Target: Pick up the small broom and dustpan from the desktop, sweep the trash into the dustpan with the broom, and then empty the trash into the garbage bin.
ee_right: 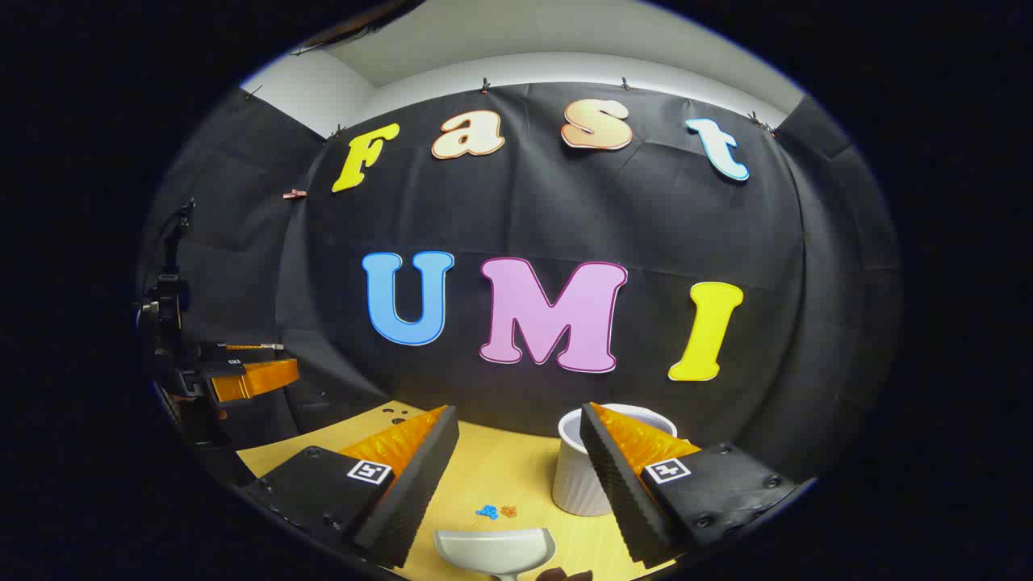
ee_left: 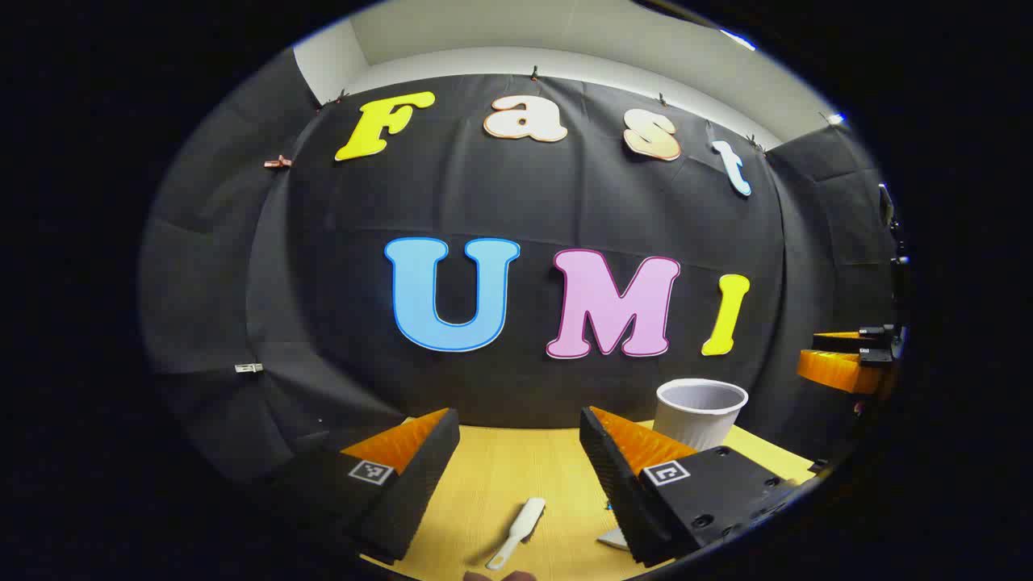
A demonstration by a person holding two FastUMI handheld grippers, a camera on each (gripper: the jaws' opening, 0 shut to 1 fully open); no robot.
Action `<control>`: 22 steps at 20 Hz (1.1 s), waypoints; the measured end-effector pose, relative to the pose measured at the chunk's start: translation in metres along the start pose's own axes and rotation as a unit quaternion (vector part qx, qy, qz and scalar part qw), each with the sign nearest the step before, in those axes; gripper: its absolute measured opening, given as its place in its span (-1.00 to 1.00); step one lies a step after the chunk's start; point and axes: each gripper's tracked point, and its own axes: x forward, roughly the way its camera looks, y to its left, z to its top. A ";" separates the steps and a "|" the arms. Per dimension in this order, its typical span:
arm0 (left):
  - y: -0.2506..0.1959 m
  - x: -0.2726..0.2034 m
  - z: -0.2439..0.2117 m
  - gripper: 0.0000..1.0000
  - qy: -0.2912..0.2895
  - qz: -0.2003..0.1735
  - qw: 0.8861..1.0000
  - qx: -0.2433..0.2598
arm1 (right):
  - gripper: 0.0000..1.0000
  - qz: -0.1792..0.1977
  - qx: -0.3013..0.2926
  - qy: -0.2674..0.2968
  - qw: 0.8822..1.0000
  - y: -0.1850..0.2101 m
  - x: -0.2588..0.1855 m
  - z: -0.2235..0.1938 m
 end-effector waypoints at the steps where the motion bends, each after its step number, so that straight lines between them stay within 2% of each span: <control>1: 0.001 0.001 -0.001 0.93 0.000 -0.001 1.000 0.000 | 0.95 0.000 0.000 -0.001 1.000 0.000 0.000 0.000; 7: -0.002 0.006 -0.003 0.93 0.003 -0.011 1.000 0.004 | 0.96 -0.009 0.005 0.002 1.000 -0.001 0.002 -0.004; 13: -0.007 0.011 -0.017 0.93 0.025 -0.021 0.999 0.012 | 0.96 -0.023 0.031 0.045 0.998 -0.001 0.002 -0.034; 17: -0.008 0.010 -0.023 0.93 0.034 -0.025 0.999 0.007 | 0.95 -0.030 0.031 0.051 0.998 -0.005 0.002 -0.039; 22: -0.008 0.011 -0.028 0.93 0.043 -0.030 0.999 0.009 | 0.95 -0.020 0.032 0.068 0.997 -0.001 0.002 -0.049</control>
